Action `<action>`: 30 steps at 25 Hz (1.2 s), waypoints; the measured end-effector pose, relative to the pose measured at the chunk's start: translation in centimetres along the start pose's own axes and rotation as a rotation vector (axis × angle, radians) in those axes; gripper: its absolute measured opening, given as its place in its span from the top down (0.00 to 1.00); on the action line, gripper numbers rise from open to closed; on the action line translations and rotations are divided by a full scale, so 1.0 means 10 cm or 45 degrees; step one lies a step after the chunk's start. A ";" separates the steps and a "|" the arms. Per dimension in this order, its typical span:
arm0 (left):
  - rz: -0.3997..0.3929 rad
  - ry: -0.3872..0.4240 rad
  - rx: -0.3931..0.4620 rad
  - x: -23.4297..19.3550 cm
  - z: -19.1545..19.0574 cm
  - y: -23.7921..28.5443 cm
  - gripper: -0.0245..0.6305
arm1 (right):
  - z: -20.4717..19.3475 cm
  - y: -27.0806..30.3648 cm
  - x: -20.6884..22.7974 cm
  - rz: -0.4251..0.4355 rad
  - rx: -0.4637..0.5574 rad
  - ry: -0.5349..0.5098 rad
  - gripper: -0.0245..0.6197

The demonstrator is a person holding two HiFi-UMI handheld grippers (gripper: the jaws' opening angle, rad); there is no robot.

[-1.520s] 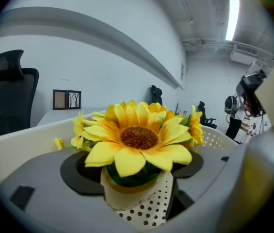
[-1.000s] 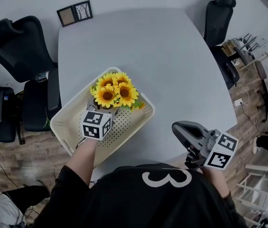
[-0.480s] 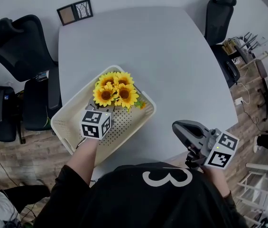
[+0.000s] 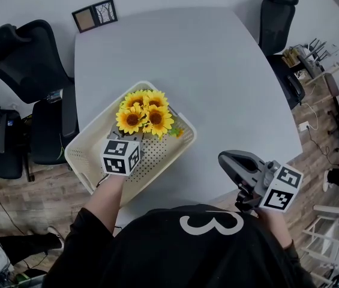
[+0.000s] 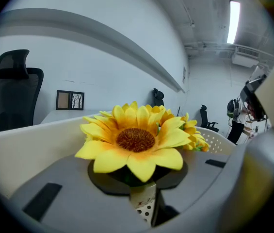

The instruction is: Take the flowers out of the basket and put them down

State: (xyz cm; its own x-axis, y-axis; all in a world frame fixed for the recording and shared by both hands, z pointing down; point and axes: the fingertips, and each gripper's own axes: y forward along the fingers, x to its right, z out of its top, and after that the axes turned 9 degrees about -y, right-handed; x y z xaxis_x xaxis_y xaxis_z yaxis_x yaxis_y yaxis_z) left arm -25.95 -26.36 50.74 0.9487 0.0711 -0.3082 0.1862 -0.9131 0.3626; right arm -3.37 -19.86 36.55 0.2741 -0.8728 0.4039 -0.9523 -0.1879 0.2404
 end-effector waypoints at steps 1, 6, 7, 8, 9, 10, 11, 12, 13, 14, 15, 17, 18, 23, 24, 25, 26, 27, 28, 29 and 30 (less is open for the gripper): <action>0.003 0.002 -0.001 0.00 0.00 -0.01 0.83 | 0.00 0.00 0.00 0.003 0.002 0.001 0.95; 0.028 0.006 0.004 -0.01 0.01 -0.07 0.83 | -0.03 -0.01 -0.03 0.020 0.009 0.000 0.95; 0.033 0.007 0.007 -0.01 0.02 -0.09 0.83 | -0.03 -0.02 -0.03 0.023 0.011 -0.001 0.95; 0.038 0.008 0.013 -0.01 0.03 -0.11 0.83 | -0.03 -0.02 -0.03 0.025 0.013 -0.001 0.95; 0.043 0.010 0.018 -0.01 0.05 -0.13 0.83 | -0.03 -0.03 -0.03 0.028 0.016 -0.001 0.95; 0.049 0.012 0.025 -0.01 0.06 -0.15 0.83 | -0.03 -0.03 -0.04 0.031 0.019 -0.001 0.95; 0.056 0.014 0.031 -0.01 0.08 -0.17 0.83 | -0.02 -0.03 -0.04 0.035 0.021 -0.002 0.95; 0.064 0.017 0.039 -0.01 0.10 -0.20 0.83 | -0.02 -0.04 -0.05 0.040 0.023 -0.003 0.95; 0.072 0.018 0.048 -0.01 0.12 -0.23 0.83 | -0.02 -0.05 -0.06 0.044 0.025 -0.005 0.95; 0.079 0.018 0.059 0.00 0.15 -0.26 0.83 | -0.02 -0.06 -0.07 0.049 0.026 -0.008 0.95; 0.086 0.018 0.071 0.01 0.18 -0.29 0.83 | -0.02 -0.07 -0.08 0.054 0.028 -0.010 0.95; 0.100 0.017 0.095 0.03 0.25 -0.36 0.83 | -0.02 -0.10 -0.09 0.064 0.033 -0.015 0.95; 0.107 0.017 0.107 0.05 0.29 -0.39 0.83 | -0.01 -0.11 -0.09 0.070 0.036 -0.017 0.95; 0.139 0.010 0.166 0.16 0.48 -0.58 0.83 | 0.01 -0.17 -0.13 0.103 0.049 -0.030 0.95; 0.143 0.004 0.182 0.19 0.52 -0.63 0.83 | 0.01 -0.18 -0.14 0.112 0.053 -0.033 0.95; 0.146 0.001 0.200 0.22 0.58 -0.68 0.83 | 0.01 -0.20 -0.15 0.122 0.058 -0.036 0.95; 0.148 0.000 0.217 0.25 0.63 -0.73 0.83 | 0.02 -0.21 -0.16 0.132 0.063 -0.038 0.95; 0.151 -0.002 0.234 0.29 0.69 -0.78 0.83 | 0.03 -0.22 -0.18 0.142 0.068 -0.040 0.95; 0.154 -0.007 0.249 0.33 0.75 -0.83 0.83 | 0.04 -0.23 -0.19 0.152 0.073 -0.042 0.95; 0.155 -0.017 0.263 0.36 0.80 -0.87 0.83 | 0.04 -0.24 -0.20 0.161 0.078 -0.044 0.95; 0.156 -0.030 0.279 0.39 0.85 -0.92 0.83 | 0.05 -0.25 -0.21 0.170 0.082 -0.047 0.95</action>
State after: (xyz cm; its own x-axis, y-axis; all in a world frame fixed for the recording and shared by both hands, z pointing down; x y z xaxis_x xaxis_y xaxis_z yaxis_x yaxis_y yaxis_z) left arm -26.20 -21.07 38.68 0.9540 -0.0523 -0.2953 0.0081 -0.9798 0.1997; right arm -1.68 -17.78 34.65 0.1406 -0.9077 0.3954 -0.9869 -0.0967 0.1290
